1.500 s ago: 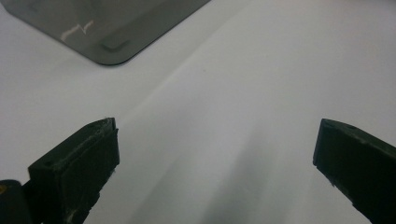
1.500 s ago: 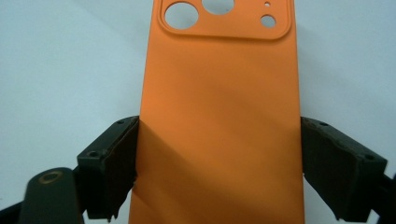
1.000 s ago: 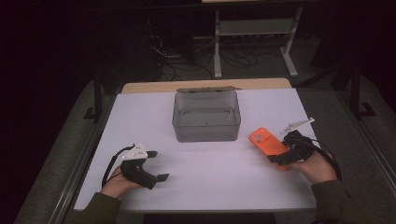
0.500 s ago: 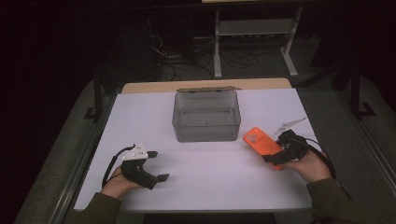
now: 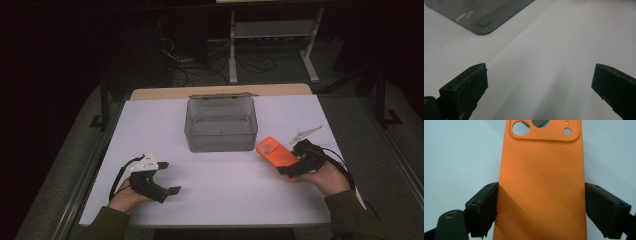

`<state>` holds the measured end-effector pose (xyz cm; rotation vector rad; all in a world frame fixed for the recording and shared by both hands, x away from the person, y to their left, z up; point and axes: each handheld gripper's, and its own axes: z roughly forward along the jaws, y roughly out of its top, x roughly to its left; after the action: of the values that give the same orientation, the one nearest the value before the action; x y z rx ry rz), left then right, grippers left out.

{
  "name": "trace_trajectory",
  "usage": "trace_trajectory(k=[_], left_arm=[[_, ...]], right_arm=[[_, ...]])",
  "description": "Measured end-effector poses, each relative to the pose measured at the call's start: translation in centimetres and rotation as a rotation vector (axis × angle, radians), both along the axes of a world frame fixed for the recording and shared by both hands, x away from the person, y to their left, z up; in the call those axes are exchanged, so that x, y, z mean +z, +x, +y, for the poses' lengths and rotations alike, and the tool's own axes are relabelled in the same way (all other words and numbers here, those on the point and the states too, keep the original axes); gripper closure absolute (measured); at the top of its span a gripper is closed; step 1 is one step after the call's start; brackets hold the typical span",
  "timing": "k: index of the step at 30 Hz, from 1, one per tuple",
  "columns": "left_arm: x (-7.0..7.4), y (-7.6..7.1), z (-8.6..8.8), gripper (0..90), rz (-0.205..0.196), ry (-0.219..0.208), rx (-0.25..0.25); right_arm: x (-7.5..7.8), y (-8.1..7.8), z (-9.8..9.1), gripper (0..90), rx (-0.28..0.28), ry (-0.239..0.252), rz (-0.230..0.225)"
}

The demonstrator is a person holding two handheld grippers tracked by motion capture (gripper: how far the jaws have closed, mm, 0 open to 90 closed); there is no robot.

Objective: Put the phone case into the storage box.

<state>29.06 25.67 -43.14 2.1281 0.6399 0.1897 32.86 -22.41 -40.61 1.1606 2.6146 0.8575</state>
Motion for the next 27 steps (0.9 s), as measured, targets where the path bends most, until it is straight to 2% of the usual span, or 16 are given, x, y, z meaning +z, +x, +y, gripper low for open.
trace_trajectory(k=[27], left_arm=[[0.0, 0.0, 0.0, 0.0, 0.001, 0.001, 0.002]], right_arm=[[0.1, -0.8, 2.3, 15.7, 0.091, -0.015, -0.017]])
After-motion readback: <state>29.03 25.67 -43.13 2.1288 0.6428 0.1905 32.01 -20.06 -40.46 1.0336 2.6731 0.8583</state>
